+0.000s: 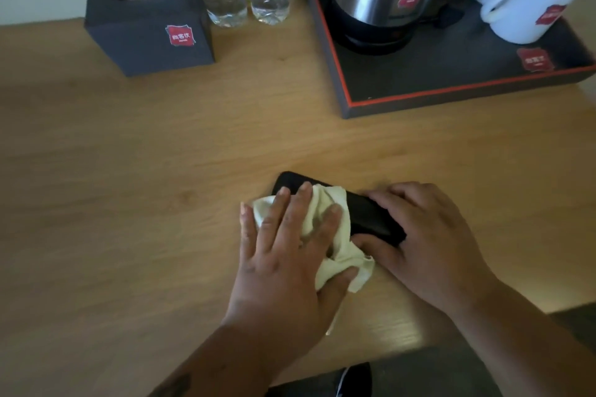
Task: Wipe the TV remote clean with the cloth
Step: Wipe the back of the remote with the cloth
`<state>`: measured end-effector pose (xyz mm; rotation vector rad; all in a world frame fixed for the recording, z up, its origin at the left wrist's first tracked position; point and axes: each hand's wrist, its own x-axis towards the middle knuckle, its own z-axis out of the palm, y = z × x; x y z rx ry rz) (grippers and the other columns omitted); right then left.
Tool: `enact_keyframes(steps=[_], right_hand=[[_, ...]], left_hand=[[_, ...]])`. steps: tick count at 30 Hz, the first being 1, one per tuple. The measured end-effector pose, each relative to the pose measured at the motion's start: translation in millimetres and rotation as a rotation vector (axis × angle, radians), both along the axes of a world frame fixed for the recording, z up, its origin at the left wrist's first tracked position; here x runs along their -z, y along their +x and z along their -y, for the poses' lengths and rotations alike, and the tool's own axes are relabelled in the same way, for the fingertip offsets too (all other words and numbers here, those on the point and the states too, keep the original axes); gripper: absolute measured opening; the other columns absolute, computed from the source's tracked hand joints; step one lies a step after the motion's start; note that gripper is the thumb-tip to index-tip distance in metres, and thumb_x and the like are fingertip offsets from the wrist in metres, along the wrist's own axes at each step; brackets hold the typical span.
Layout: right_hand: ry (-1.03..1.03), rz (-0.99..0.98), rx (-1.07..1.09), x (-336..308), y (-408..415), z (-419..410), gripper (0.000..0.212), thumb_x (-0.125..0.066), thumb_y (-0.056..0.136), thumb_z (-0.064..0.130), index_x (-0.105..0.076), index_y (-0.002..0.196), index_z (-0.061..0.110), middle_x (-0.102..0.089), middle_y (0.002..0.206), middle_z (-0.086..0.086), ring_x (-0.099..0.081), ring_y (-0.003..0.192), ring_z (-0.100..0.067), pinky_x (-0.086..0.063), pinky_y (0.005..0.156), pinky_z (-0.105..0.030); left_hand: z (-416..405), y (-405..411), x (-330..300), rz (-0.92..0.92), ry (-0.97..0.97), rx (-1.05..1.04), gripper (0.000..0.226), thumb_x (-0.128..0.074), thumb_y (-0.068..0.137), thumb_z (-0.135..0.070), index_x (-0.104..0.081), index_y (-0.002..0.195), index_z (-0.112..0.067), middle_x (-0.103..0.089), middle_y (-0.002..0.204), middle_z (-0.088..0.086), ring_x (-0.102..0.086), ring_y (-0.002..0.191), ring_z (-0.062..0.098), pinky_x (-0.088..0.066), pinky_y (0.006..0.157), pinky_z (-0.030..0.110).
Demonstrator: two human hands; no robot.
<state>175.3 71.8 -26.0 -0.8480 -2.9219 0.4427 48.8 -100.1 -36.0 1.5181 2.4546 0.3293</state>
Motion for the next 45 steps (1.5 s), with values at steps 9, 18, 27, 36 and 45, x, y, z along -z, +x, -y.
enact_keyframes(steps=[9,18,27,36,45], right_hand=[[-0.071,-0.069,-0.035,3.3,4.4,-5.4,0.074,-0.055,0.078,0.076,-0.063,0.128,0.023,-0.058,0.108,0.003,-0.051,0.098,-0.016,-0.038,0.089,-0.028],[-0.178,-0.085,0.030,-15.8,4.1,-1.2,0.057,-0.047,0.081,0.075,-0.066,0.116,0.035,-0.053,0.083,0.011,-0.052,0.078,-0.008,-0.044,0.069,-0.024],[-0.455,-0.063,0.068,-31.4,-4.8,-0.4,0.063,-0.030,0.079,0.081,-0.062,0.118,0.043,-0.058,0.093,0.019,-0.057,0.082,-0.002,-0.050,0.069,-0.027],[-0.533,-0.073,0.014,-29.2,-4.9,-2.5,0.048,-0.042,0.081,0.074,-0.063,0.113,0.044,-0.057,0.091,0.020,-0.054,0.083,0.004,-0.042,0.061,-0.019],[-0.242,-0.037,-0.064,-27.4,1.9,3.6,0.057,-0.045,0.082,0.074,-0.057,0.124,0.037,-0.054,0.097,0.018,-0.050,0.086,0.000,-0.039,0.070,-0.015]], left_hand=[[9.5,-25.1,0.8,0.007,0.160,0.032,0.052,-0.044,0.096,-0.044,-0.043,0.146,-0.031,-0.035,0.158,-0.005,-0.024,0.149,0.017,-0.021,0.119,0.055],[8.3,-62.4,-21.0,0.015,0.238,-0.347,0.041,-0.058,0.092,-0.027,-0.059,0.133,-0.026,-0.055,0.136,-0.002,-0.055,0.119,0.024,-0.045,0.091,0.034],[-20.0,-19.8,-53.9,0.080,0.533,-0.233,0.048,-0.075,0.078,-0.043,-0.066,0.121,-0.025,-0.053,0.127,-0.012,-0.056,0.113,0.008,-0.050,0.092,0.023],[-31.4,-41.6,-46.5,0.288,0.513,-0.418,0.016,-0.076,0.079,-0.044,-0.066,0.091,-0.048,-0.064,0.108,-0.018,-0.063,0.098,0.001,-0.054,0.081,0.023],[-22.1,-76.0,-47.6,0.280,0.411,-0.696,0.032,-0.072,0.079,-0.051,-0.070,0.101,-0.028,-0.068,0.100,-0.015,-0.064,0.089,0.004,-0.049,0.069,0.022]])
